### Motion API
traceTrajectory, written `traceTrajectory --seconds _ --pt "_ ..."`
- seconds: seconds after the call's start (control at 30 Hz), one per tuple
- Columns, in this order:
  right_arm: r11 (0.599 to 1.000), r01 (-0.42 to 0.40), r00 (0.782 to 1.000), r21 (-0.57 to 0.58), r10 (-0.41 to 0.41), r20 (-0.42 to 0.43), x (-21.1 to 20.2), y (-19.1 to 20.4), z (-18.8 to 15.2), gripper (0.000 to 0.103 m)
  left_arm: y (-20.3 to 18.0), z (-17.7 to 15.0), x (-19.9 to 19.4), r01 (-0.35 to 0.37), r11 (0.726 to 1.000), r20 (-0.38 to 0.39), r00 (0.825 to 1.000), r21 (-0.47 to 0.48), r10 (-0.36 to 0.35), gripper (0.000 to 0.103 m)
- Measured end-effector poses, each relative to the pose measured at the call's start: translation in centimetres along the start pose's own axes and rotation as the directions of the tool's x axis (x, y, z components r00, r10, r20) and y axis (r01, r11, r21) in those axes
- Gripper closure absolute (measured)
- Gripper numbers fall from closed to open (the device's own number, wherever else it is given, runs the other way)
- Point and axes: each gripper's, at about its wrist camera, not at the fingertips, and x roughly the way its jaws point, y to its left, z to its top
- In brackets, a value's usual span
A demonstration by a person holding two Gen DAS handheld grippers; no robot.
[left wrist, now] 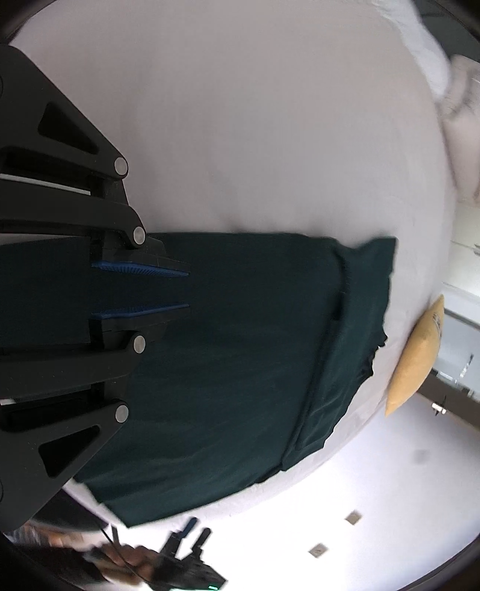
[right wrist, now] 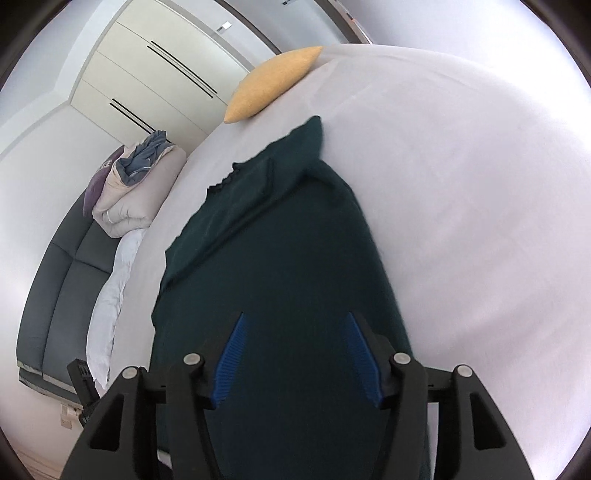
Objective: Fold small clothes
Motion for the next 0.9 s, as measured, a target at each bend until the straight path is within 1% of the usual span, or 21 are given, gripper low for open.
traceTrajectory --seconds 0.03,0.07,0.1,0.13,0.17,0.2,0.27,0.3,0.37,0.47,0.57,0.63,0.8,0.9 --pt "1.000 0.003 1.000 0.003 -0.003 0.004 -0.6 -0.3 -0.6 0.041 0.5 -0.9 -0.6 0.012 0.999 0.002 1.000 -0.033 -0.012 0.079" --pt "1.000 0.004 1.000 0.010 -0.004 0.011 -1.4 -0.8 -1.4 0.039 0.9 -1.5 -0.9 0.021 0.998 0.004 1.000 -0.056 -0.021 0.066" --pt "1.000 0.003 1.000 0.018 -0.003 0.014 -1.9 -1.1 -2.0 0.038 1.4 -2.1 -1.3 0.032 0.996 0.007 0.999 -0.086 -0.032 0.040" --pt "1.000 0.003 1.000 0.026 -0.003 0.016 -2.4 -1.5 -2.4 0.036 1.8 -2.8 -1.8 0.042 0.992 0.019 0.999 -0.121 -0.040 0.032" --pt "0.999 0.009 1.000 0.033 -0.009 0.017 -2.8 -2.0 -2.9 0.036 2.2 -3.5 -2.3 0.051 0.988 0.037 0.998 -0.146 -0.046 0.029" --pt "0.999 0.016 1.000 0.037 -0.017 0.019 -3.1 -2.3 -3.2 0.036 2.5 -4.0 -2.6 0.062 0.985 0.039 0.998 -0.158 -0.057 0.029" --pt "0.998 0.035 0.999 0.051 -0.036 0.020 -3.6 -2.8 -3.9 0.035 2.7 -4.8 -2.7 0.080 0.982 0.016 0.997 -0.170 -0.078 0.029" --pt "0.998 0.029 0.999 0.058 -0.031 0.023 -3.8 -3.0 -4.0 0.035 2.6 -4.8 -2.7 0.087 0.982 0.017 0.996 -0.169 -0.086 0.029" --pt "0.998 0.005 1.000 0.059 -0.007 0.030 -4.0 -2.9 -4.2 0.035 2.3 -5.0 -2.8 0.100 0.982 0.012 0.995 -0.161 -0.099 0.029" --pt "0.999 -0.020 0.999 0.042 0.018 0.032 -3.8 -1.8 -4.1 0.035 2.1 -4.5 -2.2 0.095 0.983 0.000 0.995 -0.158 -0.096 0.029" --pt "0.997 -0.068 0.997 0.023 0.067 0.033 -3.1 -0.5 -3.5 0.035 2.2 -4.2 -1.9 0.103 0.981 -0.003 0.995 -0.163 -0.105 0.029" --pt "0.995 -0.098 0.995 0.028 0.097 0.034 -2.4 0.1 -2.5 0.035 2.4 -3.9 -1.7 0.107 0.979 -0.003 0.994 -0.171 -0.110 0.029" --pt "0.985 -0.163 0.986 0.062 0.160 0.052 0.7 1.7 1.2 0.035 2.9 -3.0 -1.1 0.107 0.976 -0.004 0.994 -0.191 -0.110 0.029" --pt "0.966 -0.232 0.972 0.115 0.227 0.058 3.3 2.4 3.5 0.032 2.8 -2.7 -0.9 0.111 0.975 0.003 0.994 -0.191 -0.112 0.029"
